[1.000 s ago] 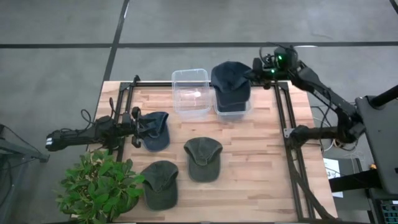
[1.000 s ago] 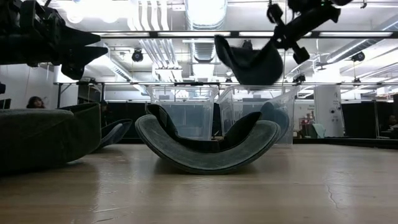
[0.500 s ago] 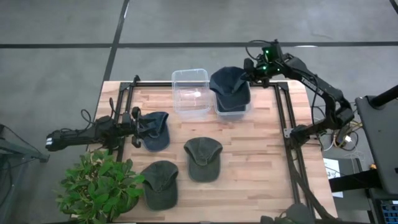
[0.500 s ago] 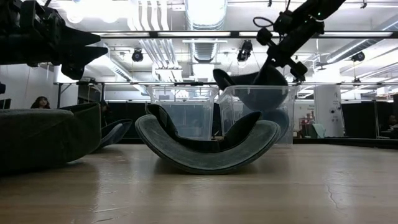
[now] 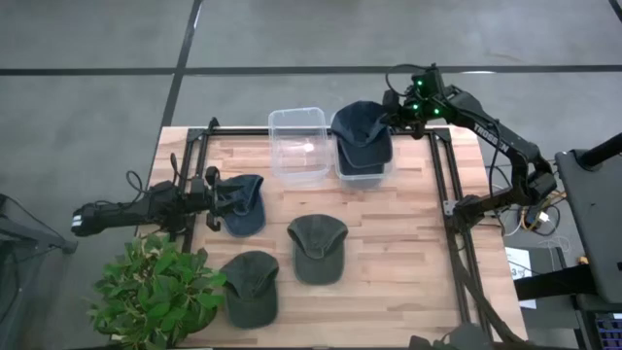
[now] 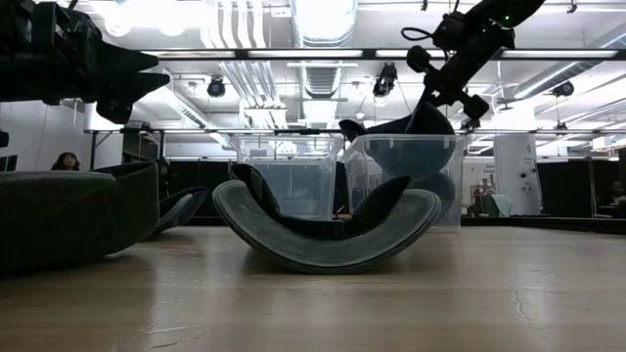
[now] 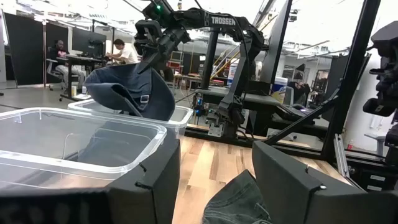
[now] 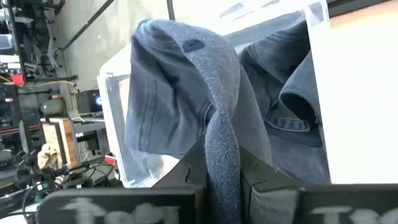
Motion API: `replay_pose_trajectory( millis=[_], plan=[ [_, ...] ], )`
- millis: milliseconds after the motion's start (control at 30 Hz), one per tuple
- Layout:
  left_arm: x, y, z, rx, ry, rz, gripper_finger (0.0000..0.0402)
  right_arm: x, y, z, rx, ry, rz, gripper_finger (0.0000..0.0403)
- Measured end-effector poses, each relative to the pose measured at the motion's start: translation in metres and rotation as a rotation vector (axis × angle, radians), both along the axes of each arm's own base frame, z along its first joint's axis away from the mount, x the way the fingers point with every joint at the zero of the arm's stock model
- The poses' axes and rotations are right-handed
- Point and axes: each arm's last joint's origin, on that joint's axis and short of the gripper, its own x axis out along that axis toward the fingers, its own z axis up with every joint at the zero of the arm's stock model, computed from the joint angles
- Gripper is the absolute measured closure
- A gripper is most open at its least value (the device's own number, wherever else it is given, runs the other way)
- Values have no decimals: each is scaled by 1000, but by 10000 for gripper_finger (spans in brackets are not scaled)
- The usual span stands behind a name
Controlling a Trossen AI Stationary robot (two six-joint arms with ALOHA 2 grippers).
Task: Pick & Place hat
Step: Put the bottom blue cap into the right transparent bin
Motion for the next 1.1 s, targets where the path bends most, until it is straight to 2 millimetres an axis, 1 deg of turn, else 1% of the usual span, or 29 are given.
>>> replay_pose_trajectory(
  millis=[200, 533, 800, 1100],
  plan=[
    [0, 0, 0, 1, 0, 0, 209, 6, 1, -5, 9, 18, 27, 365],
    [0, 0, 0, 1, 0, -1, 209, 14, -4, -18, 42, 52, 43, 312],
    [0, 0, 0, 1, 0, -1, 209, 12, -1, -14, -8, 47, 116, 285],
    [0, 0, 0, 1, 0, -1, 209, 6, 6, -12, 1, 128, 174, 282]
  ],
)
